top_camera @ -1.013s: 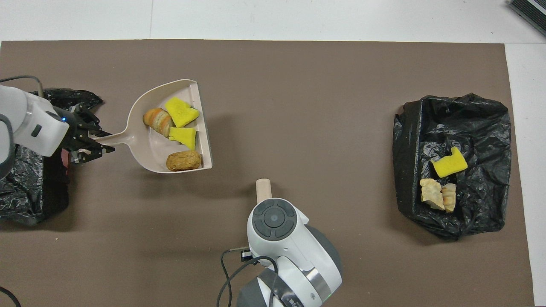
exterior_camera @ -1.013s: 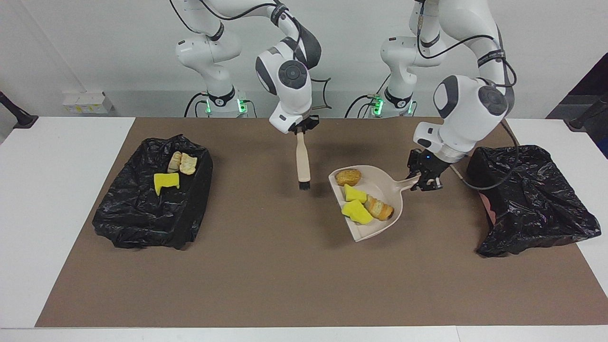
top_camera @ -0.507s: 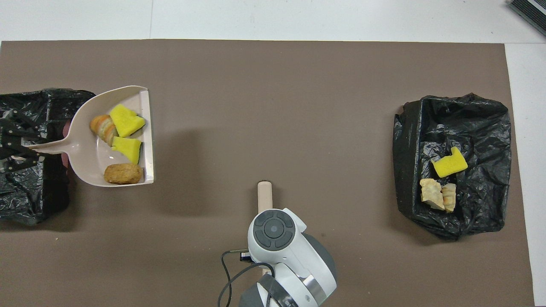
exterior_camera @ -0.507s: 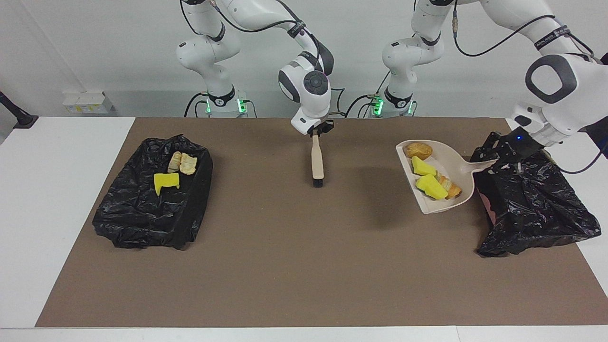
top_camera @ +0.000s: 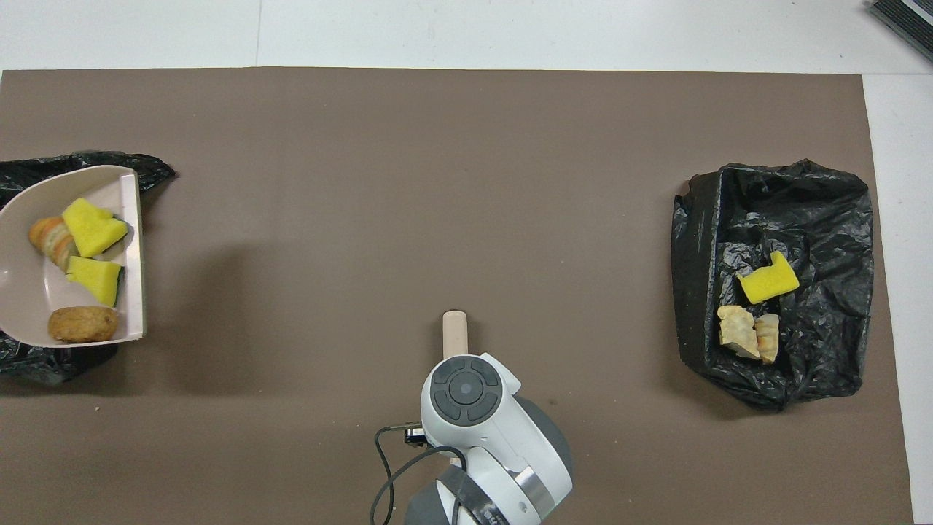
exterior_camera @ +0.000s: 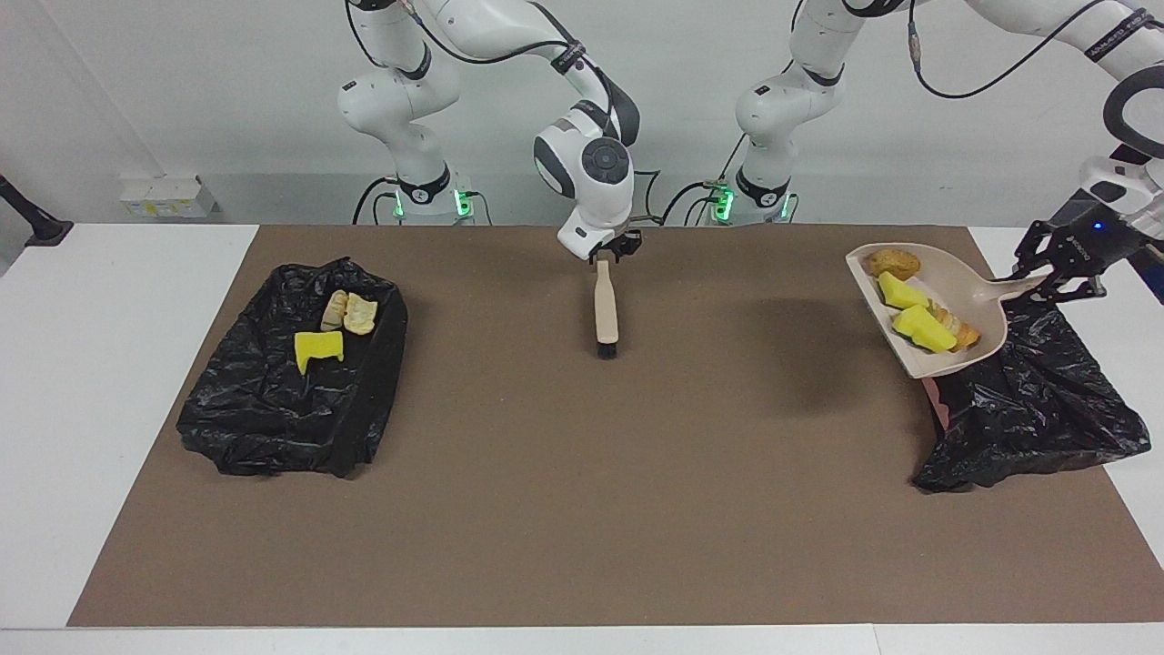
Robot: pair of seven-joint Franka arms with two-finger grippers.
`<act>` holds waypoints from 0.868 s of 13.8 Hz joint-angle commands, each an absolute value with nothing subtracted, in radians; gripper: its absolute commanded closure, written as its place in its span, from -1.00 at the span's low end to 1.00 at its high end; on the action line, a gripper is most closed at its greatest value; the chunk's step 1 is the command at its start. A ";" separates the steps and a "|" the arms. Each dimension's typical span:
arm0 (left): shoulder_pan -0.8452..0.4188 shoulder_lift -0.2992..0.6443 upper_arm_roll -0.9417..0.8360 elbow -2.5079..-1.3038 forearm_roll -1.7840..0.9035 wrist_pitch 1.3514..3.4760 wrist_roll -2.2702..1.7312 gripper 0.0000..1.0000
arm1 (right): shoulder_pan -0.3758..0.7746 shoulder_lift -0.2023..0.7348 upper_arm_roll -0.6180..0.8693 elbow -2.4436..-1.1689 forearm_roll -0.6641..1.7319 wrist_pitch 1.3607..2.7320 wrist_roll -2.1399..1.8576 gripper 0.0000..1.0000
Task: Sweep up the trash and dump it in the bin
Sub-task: 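Carry the dustpan to the other bag and tip it with the left gripper, then set the brush on the table and withdraw the right gripper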
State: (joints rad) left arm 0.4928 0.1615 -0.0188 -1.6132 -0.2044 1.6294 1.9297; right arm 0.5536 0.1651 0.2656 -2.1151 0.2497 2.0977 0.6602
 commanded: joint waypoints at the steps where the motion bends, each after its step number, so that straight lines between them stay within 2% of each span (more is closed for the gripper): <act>1: 0.555 0.219 -0.028 -1.498 -0.169 1.589 1.947 1.00 | 0.540 0.190 0.258 -2.042 0.229 2.108 0.637 -1.00; 4: 0.552 0.302 -0.026 -1.358 -0.034 1.604 1.948 1.00 | 0.456 0.169 0.255 -1.991 0.183 2.112 0.640 -1.00; 6: 0.552 0.302 -0.031 -1.353 0.007 1.672 1.942 1.00 | 0.387 0.161 0.256 -1.951 0.143 2.114 0.637 -1.00; 9: 0.516 0.296 -0.037 -1.362 0.248 1.791 1.931 1.00 | 0.277 0.152 0.255 -1.904 0.060 2.100 0.635 -1.00; 12: 0.477 0.276 -0.037 -1.423 0.414 1.887 1.914 1.00 | 0.183 0.112 0.256 -1.895 -0.043 2.056 0.632 -1.00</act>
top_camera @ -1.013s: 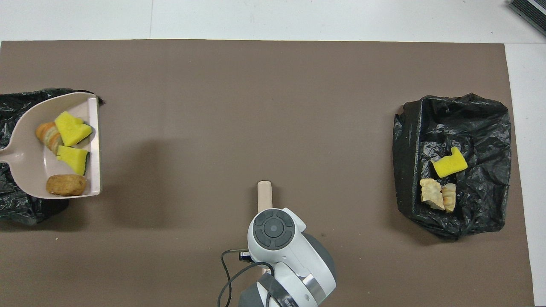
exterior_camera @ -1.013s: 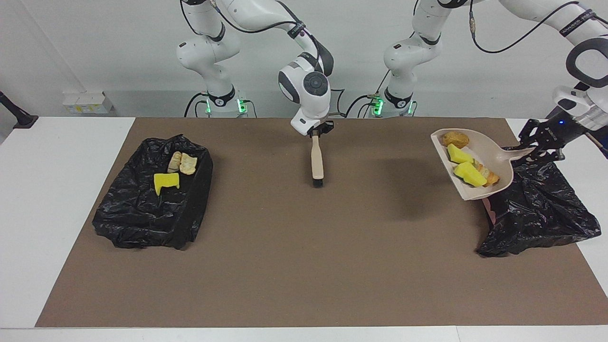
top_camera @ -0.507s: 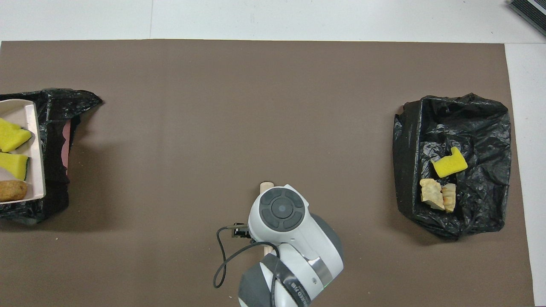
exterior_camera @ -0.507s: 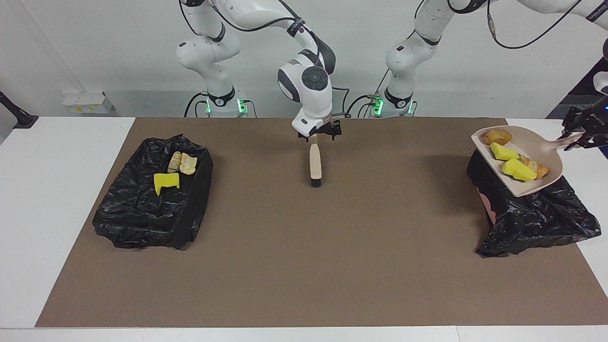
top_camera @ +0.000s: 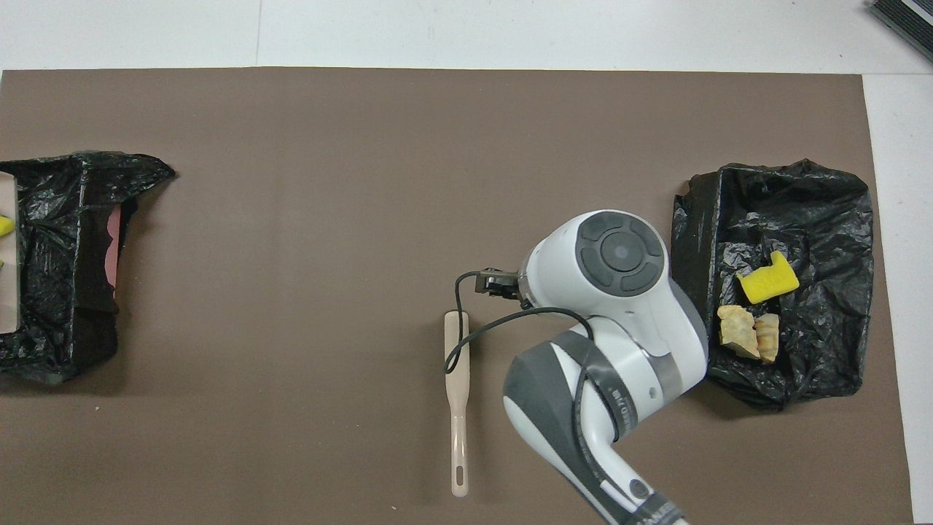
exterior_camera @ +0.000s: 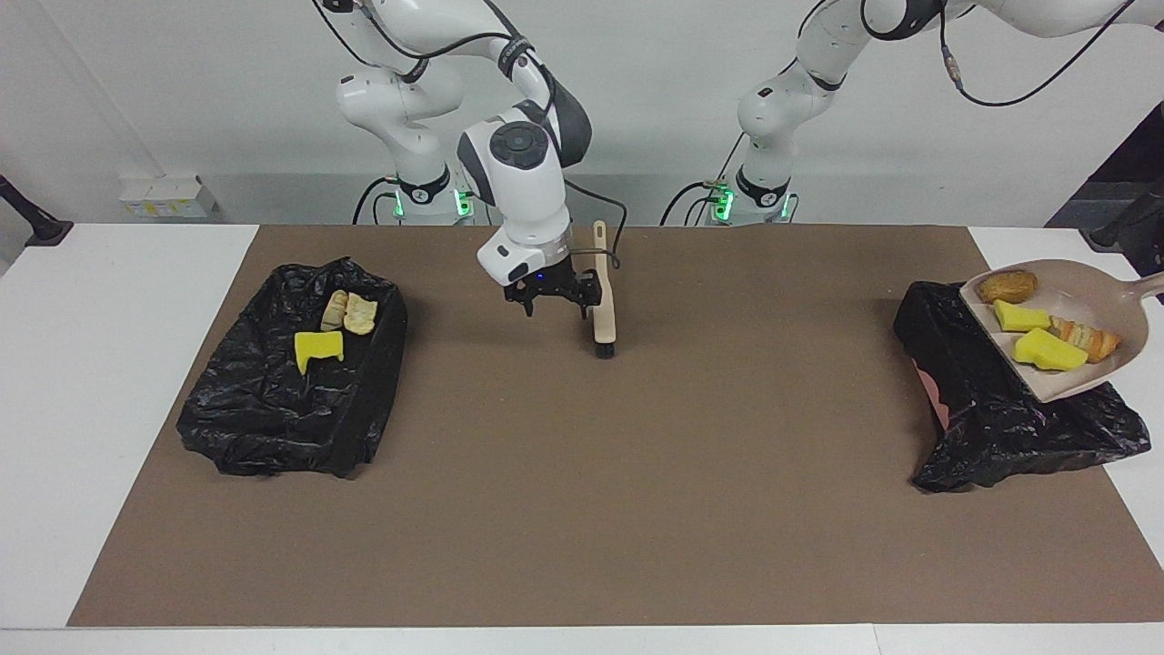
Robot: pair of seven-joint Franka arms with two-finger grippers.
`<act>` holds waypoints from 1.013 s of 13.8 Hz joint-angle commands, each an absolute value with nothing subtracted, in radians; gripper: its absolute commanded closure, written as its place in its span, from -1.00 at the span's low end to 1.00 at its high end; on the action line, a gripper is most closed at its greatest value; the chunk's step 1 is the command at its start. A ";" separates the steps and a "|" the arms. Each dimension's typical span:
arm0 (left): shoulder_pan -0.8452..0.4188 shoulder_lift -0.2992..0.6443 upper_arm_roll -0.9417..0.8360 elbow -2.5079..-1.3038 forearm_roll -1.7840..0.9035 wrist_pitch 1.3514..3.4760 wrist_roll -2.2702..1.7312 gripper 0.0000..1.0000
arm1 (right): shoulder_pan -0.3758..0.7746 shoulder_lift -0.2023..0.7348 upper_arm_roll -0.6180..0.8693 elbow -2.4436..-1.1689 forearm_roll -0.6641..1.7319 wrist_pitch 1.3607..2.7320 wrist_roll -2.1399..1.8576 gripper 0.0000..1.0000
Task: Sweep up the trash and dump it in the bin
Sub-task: 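Set the brush on the table and withdraw the right gripper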
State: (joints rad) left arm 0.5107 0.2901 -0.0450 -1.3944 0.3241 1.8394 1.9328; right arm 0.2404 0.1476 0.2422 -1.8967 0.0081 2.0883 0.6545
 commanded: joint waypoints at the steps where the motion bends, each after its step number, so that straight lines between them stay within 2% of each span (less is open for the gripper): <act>1: 0.473 0.269 -0.037 -1.440 0.451 1.896 1.898 1.00 | 0.158 0.097 0.256 -1.884 -0.057 2.045 0.630 -1.00; 4: 0.417 0.215 -0.037 -1.535 0.623 1.905 1.733 1.00 | 0.045 0.074 0.264 -1.841 -0.061 2.007 0.574 -1.00; 8: 0.382 0.103 -0.037 -1.732 0.828 1.974 1.545 1.00 | -0.006 0.000 0.229 -1.789 -0.052 1.866 0.361 -1.00; 11: 0.365 0.092 -0.037 -1.732 0.940 1.963 1.543 1.00 | 0.014 -0.066 0.128 -1.764 -0.054 1.784 0.310 -1.00; 14: 0.364 0.058 -0.041 -1.726 0.943 1.959 1.554 1.00 | 0.047 -0.064 0.007 -1.645 -0.052 1.634 0.162 -1.00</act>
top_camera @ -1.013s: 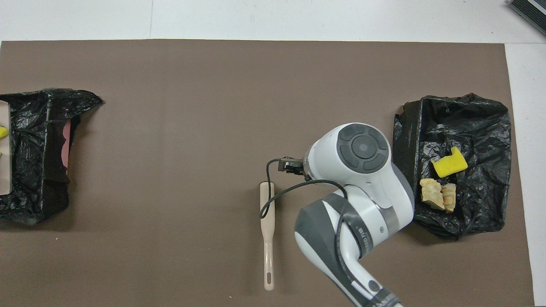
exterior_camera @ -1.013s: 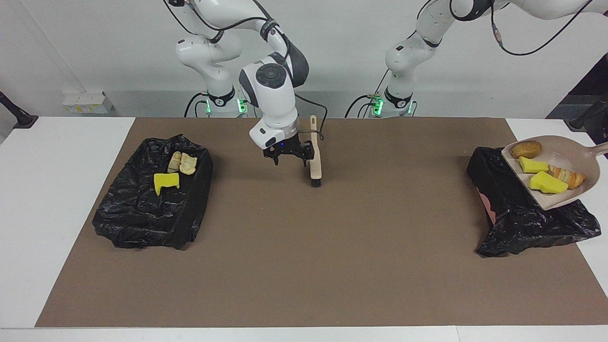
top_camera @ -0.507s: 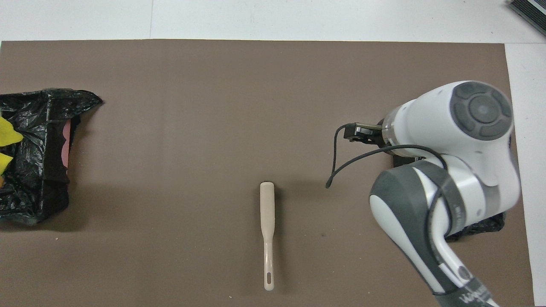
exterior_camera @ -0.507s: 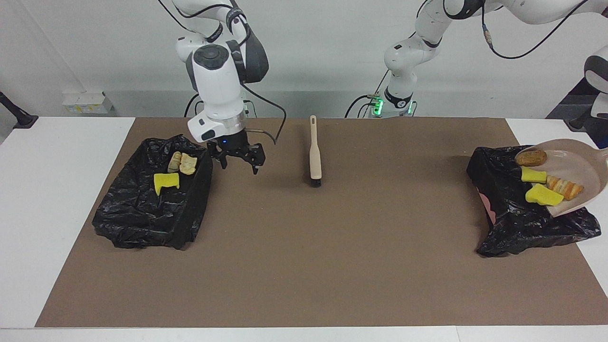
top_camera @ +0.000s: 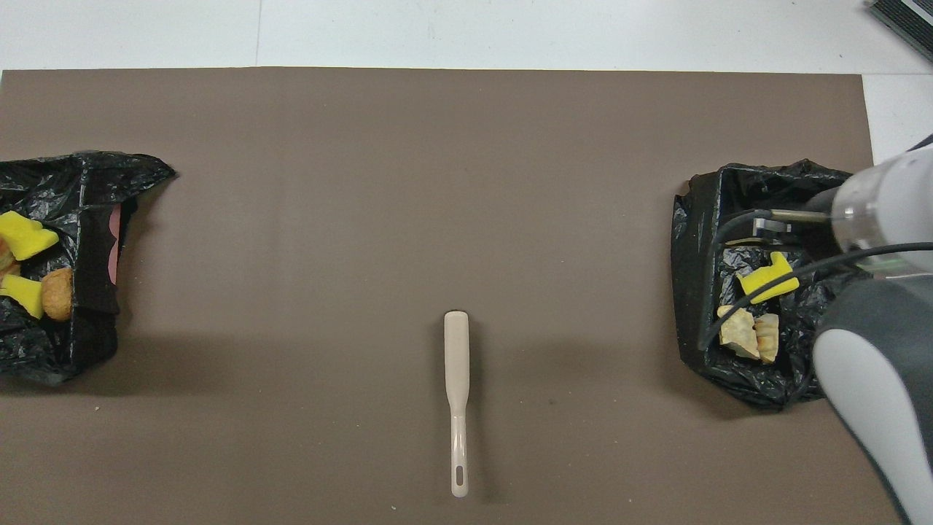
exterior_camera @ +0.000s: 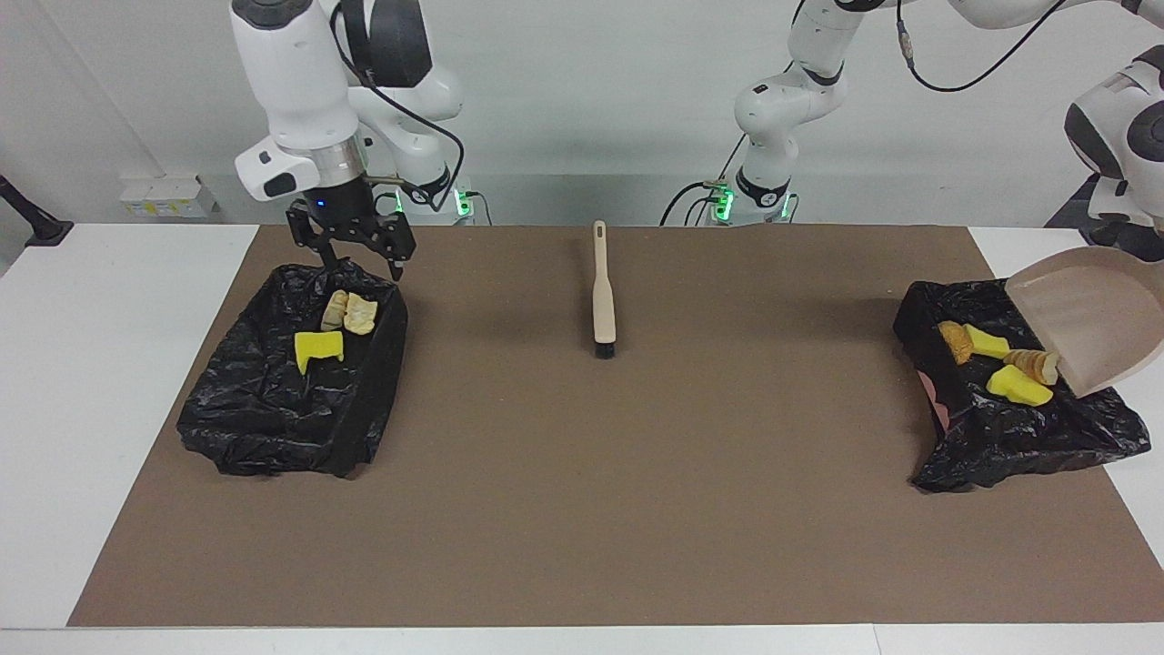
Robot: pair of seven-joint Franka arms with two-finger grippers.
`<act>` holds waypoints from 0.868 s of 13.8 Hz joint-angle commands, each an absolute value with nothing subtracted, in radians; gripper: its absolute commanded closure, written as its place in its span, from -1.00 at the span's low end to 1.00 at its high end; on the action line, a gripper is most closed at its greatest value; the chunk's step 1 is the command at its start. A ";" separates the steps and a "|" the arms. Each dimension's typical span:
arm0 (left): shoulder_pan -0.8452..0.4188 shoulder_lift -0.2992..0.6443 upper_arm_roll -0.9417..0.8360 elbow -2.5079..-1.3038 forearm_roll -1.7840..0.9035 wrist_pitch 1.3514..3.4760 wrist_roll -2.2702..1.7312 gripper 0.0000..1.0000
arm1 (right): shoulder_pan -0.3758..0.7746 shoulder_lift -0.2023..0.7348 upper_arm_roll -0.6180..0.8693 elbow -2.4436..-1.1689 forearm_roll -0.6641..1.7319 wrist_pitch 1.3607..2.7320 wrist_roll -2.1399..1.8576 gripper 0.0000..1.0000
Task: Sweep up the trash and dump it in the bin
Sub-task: 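Bring the dustpan back to mid-table with the left gripper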
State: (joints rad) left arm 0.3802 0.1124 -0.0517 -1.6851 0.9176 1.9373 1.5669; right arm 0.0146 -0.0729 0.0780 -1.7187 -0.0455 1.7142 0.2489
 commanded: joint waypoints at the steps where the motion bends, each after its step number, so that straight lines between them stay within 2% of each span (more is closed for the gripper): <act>1: 0.362 0.049 -0.046 -1.721 0.937 1.954 1.552 1.00 | 0.064 -0.067 -0.038 -1.632 -0.046 1.611 0.117 -1.00; 3: 0.325 0.041 -0.046 -1.717 0.924 1.904 1.539 1.00 | 0.052 -0.089 -0.069 -1.628 -0.020 1.570 0.056 -1.00; 8: 0.258 0.035 -0.046 -1.690 0.692 1.737 1.297 1.00 | 0.051 -0.135 -0.090 -1.629 0.002 1.526 0.031 -1.00; 12: 0.230 0.022 -0.049 -1.709 0.393 1.655 0.996 1.00 | 0.052 -0.138 -0.104 -1.631 -0.015 1.529 0.029 -1.00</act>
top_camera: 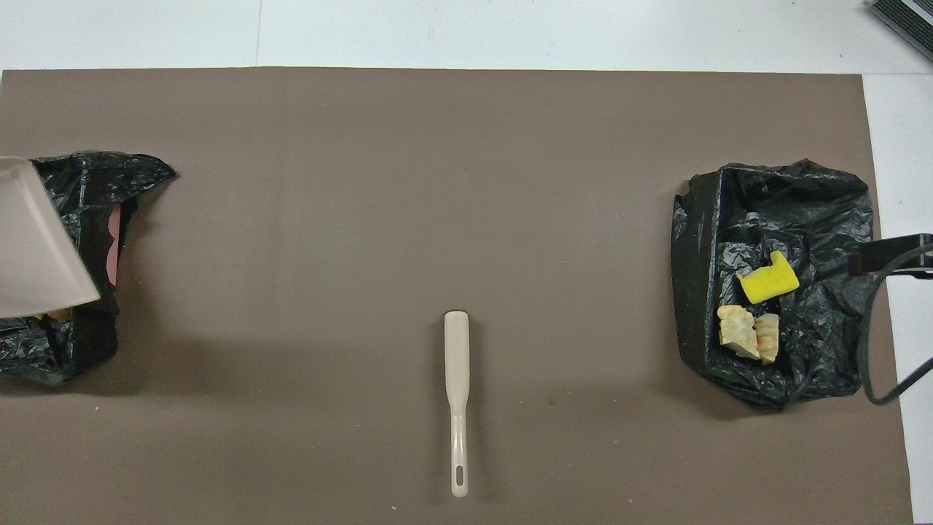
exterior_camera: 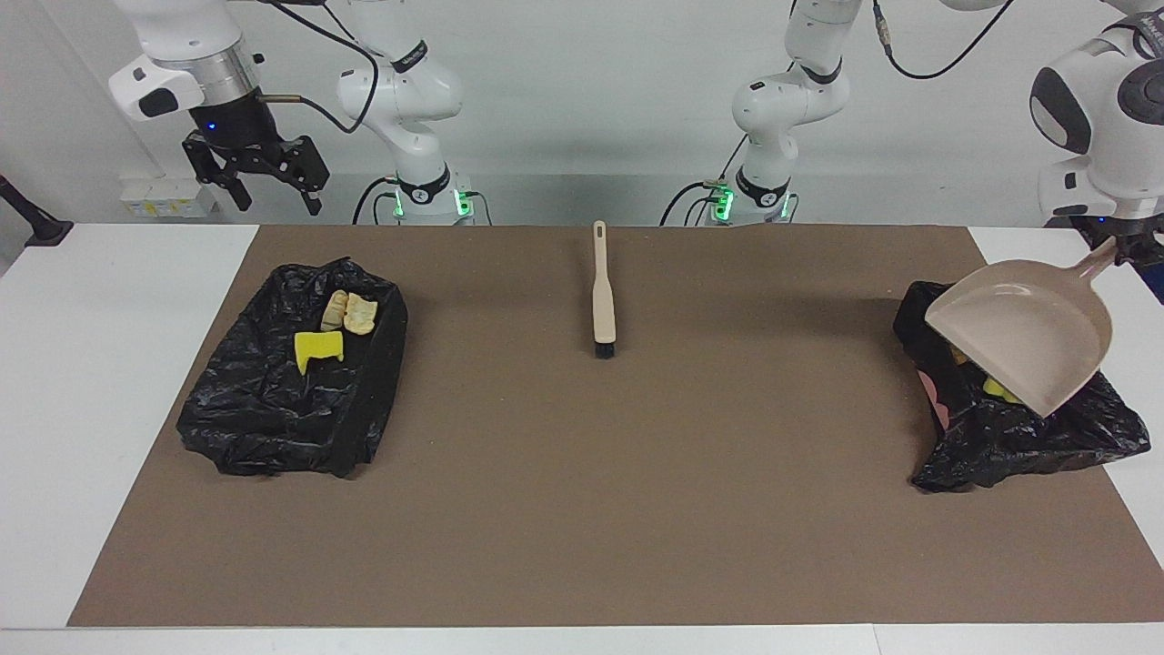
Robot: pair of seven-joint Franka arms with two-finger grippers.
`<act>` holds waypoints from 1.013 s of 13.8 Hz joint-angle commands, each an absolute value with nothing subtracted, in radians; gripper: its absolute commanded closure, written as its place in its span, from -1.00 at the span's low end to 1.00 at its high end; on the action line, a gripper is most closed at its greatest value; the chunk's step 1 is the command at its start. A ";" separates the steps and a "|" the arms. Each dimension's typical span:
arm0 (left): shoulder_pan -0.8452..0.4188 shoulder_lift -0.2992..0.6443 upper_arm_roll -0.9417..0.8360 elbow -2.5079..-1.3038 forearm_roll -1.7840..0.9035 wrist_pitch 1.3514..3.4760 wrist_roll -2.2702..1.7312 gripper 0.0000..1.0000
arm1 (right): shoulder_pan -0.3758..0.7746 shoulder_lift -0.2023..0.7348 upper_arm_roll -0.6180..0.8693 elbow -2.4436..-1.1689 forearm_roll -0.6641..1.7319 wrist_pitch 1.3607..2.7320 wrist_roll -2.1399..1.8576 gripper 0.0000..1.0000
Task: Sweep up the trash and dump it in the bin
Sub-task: 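Bring the dustpan back to mid-table with the left gripper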
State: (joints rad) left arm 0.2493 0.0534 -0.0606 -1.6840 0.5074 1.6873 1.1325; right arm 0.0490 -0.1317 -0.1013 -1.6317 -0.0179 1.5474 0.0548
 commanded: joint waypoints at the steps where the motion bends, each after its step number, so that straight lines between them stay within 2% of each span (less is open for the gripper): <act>1: 0.207 0.015 -0.049 -1.724 0.340 1.643 0.912 1.00 | 0.055 -0.138 -0.103 -1.632 -0.015 1.520 0.032 -1.00; 5: 0.060 -0.035 -0.051 -1.807 0.201 1.637 0.536 1.00 | 0.051 -0.140 -0.109 -1.631 -0.003 1.509 0.031 -1.00; 10: -0.138 -0.032 -0.051 -1.809 0.029 1.719 0.068 1.00 | 0.051 -0.141 -0.107 -1.631 -0.002 1.509 0.031 -1.00; 14: -0.280 -0.020 -0.051 -1.809 -0.051 1.779 -0.081 1.00 | 0.052 -0.143 -0.107 -1.635 -0.015 1.511 0.031 -1.00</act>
